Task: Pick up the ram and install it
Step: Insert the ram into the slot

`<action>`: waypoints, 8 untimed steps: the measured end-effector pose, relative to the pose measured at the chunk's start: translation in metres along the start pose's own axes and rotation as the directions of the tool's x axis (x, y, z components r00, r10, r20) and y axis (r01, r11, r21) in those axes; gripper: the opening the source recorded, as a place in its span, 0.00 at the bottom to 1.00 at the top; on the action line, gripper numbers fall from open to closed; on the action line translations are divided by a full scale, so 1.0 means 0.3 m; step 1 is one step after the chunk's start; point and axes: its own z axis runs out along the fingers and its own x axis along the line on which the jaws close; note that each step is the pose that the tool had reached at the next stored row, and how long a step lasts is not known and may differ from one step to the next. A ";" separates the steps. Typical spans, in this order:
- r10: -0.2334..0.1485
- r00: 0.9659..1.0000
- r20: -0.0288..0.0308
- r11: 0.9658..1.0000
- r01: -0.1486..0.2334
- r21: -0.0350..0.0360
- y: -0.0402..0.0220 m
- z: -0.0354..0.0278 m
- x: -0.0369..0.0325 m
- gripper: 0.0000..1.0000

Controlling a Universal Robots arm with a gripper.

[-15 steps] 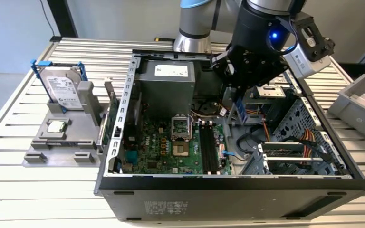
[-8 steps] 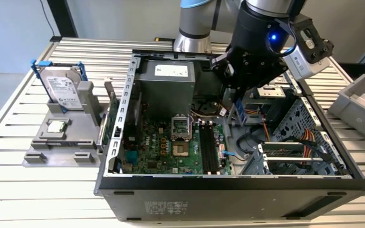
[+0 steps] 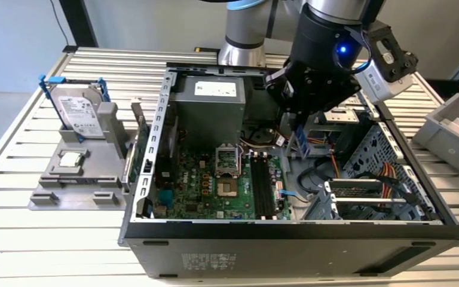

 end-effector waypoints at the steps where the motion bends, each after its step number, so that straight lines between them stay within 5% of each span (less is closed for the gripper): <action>1: 0.000 1.000 0.000 1.000 0.000 0.000 0.000 0.001 0.000 0.00; 8: 0.000 1.000 0.000 1.000 0.000 0.000 0.000 0.006 0.000 0.00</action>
